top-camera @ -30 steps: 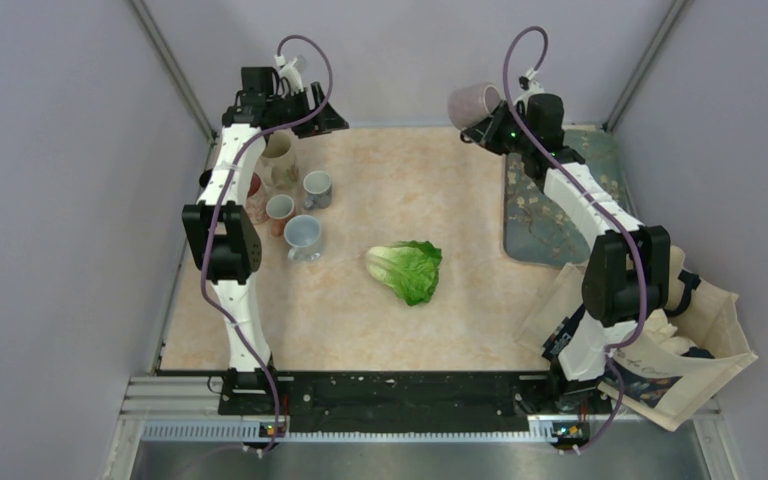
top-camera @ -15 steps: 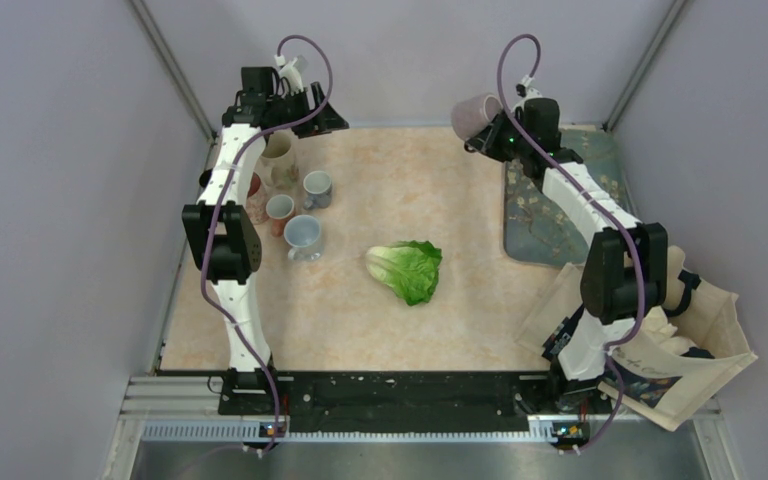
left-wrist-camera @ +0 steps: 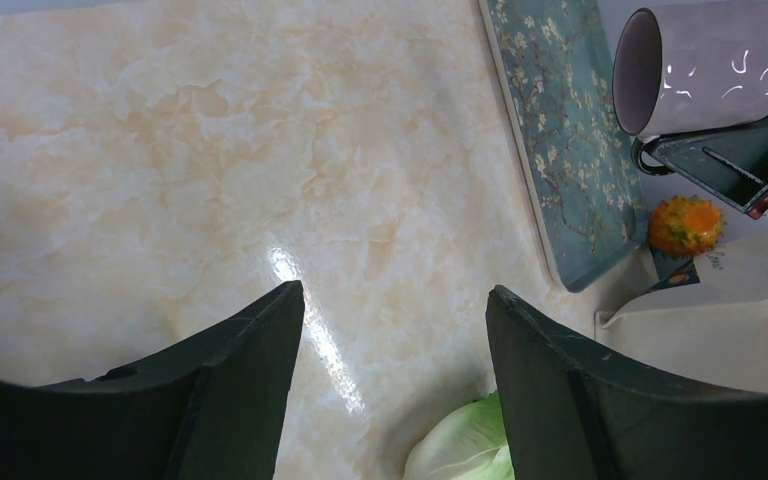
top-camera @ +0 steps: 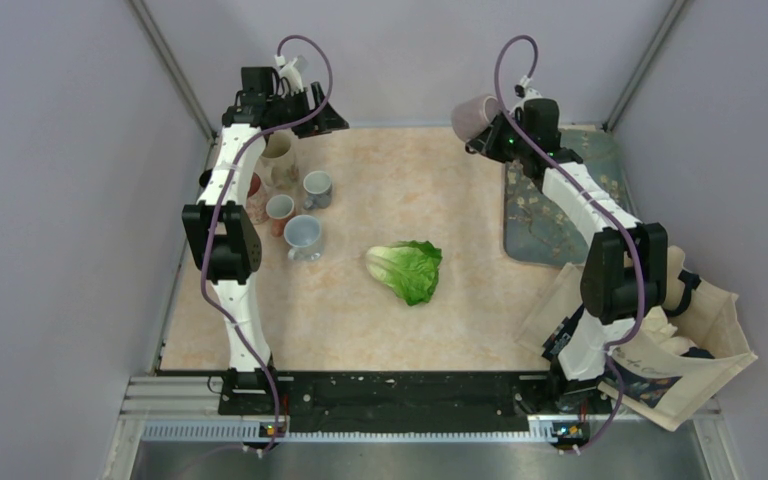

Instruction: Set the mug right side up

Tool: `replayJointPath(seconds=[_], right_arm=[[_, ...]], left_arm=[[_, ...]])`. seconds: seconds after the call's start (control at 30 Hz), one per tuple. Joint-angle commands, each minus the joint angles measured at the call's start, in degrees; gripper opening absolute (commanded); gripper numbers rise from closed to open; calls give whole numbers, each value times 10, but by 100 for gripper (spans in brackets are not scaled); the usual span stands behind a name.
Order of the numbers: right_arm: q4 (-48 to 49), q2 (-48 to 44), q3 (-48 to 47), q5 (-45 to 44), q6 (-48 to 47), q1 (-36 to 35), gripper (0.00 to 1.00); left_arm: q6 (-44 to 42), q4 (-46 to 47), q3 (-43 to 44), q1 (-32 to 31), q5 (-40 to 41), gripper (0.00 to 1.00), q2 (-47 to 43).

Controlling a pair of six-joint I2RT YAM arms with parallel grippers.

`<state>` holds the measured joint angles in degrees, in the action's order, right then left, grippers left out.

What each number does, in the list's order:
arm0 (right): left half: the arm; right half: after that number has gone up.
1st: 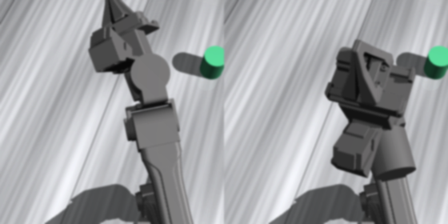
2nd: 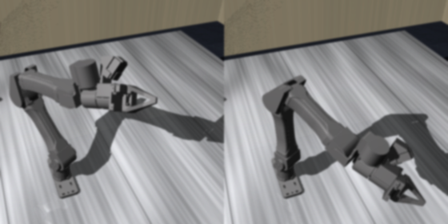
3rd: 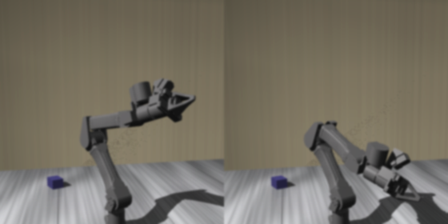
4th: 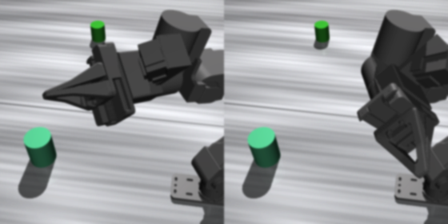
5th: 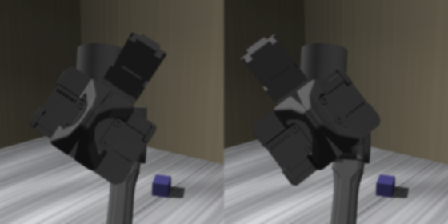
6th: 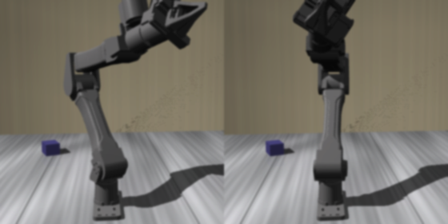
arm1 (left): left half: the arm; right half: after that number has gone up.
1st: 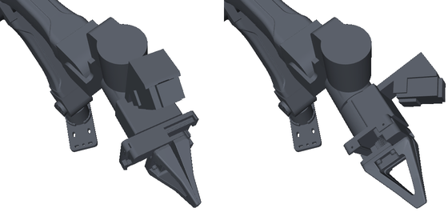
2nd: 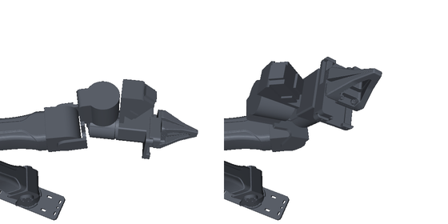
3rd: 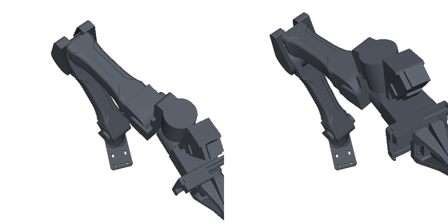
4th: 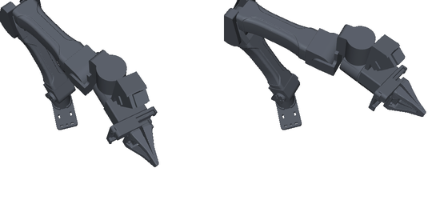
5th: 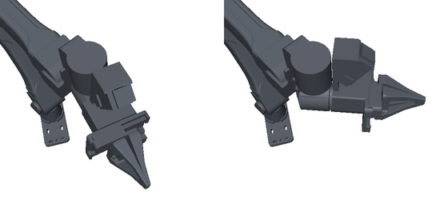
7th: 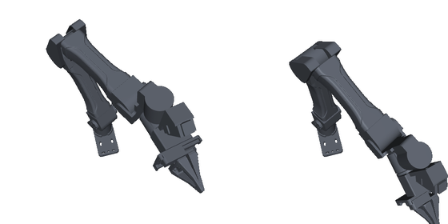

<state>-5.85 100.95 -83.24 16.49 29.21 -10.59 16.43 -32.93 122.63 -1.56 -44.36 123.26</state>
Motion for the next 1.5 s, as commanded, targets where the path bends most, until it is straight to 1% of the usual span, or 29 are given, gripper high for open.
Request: replayJointPath(seconds=[0.0, 0.37, 0.53, 0.83, 1.03, 1.23, 1.47], right_arm=[[40, -11, -32, -9, -20, 3, 0], [-12, -17, -36, -59, -51, 14, 0], [-53, -17, -37, -92, -69, 43, 0], [-110, -3, -19, -178, -150, 100, 0], [-152, 29, -21, -212, -184, 130, 0], [-155, 47, -9, -221, -190, 131, 0], [-155, 60, -3, -208, -184, 131, 0]], left_arm=[[2, 29, 14, 0, -12, 72, -41], [2, 29, 14, 0, -12, 72, -41], [2, 29, 14, 0, -12, 72, -41], [2, 29, 14, 0, -12, 72, -41], [2, 29, 14, 0, -12, 72, -41], [2, 29, 14, 0, -12, 72, -41], [2, 29, 14, 0, -12, 72, -41]])
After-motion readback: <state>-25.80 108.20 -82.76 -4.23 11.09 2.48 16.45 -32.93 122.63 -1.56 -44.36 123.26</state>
